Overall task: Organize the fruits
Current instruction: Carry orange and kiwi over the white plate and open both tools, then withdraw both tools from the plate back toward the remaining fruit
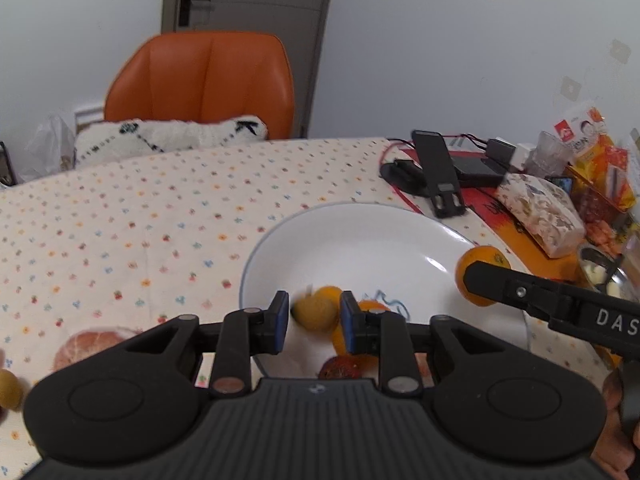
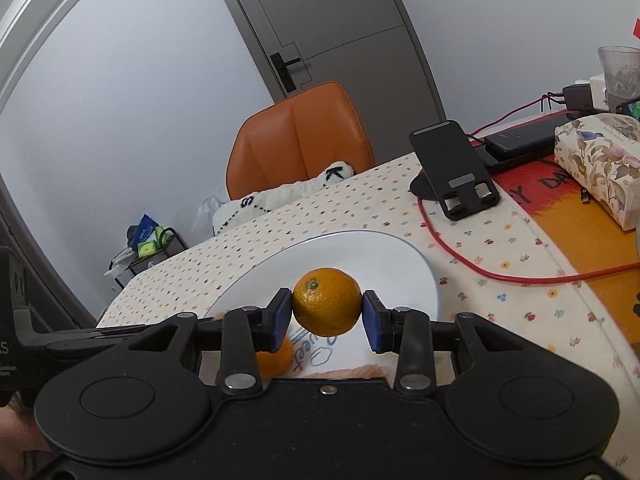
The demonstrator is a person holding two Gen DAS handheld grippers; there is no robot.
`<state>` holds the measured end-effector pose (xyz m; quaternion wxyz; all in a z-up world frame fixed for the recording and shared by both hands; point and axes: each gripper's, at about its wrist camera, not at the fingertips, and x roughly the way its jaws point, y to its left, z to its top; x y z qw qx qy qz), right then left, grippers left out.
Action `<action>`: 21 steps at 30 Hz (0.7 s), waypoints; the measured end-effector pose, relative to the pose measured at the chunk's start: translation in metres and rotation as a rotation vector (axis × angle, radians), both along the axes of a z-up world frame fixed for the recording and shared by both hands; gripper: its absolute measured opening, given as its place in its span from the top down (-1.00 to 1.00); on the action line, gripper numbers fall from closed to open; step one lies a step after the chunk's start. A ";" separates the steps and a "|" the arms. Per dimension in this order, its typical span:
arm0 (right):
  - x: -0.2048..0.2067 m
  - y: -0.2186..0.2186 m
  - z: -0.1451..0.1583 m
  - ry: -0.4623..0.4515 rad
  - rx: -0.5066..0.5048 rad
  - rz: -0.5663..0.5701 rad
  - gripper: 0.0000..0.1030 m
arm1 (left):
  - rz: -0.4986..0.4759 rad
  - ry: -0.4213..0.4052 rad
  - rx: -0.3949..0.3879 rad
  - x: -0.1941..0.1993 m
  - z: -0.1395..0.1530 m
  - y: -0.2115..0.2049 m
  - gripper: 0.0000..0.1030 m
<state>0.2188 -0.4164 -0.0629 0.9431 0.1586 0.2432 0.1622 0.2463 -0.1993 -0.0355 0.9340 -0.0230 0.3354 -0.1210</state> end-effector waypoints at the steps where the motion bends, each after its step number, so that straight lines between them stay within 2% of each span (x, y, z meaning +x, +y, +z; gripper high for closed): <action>1: 0.001 0.000 0.000 -0.002 0.001 0.003 0.30 | 0.001 -0.001 0.006 0.002 0.000 -0.001 0.41; 2: 0.003 -0.001 0.000 -0.004 0.003 0.007 0.30 | 0.005 0.000 0.008 0.003 0.000 -0.002 0.39; 4: 0.006 -0.001 0.000 -0.009 0.008 0.013 0.29 | 0.023 0.005 0.007 0.006 -0.001 0.000 0.13; 6: 0.008 0.000 0.001 -0.013 0.012 0.017 0.29 | 0.008 0.006 -0.021 0.007 0.000 0.002 -0.02; 12: 0.014 0.006 0.002 -0.018 0.009 0.042 0.28 | -0.012 -0.010 -0.015 0.002 0.003 -0.002 -0.36; 14: 0.016 0.007 0.000 -0.010 0.006 0.043 0.17 | -0.009 -0.009 -0.021 0.000 0.005 -0.002 -0.40; 21: 0.014 0.002 -0.001 -0.011 0.009 0.031 0.15 | -0.011 -0.024 -0.054 -0.004 0.010 0.008 -0.50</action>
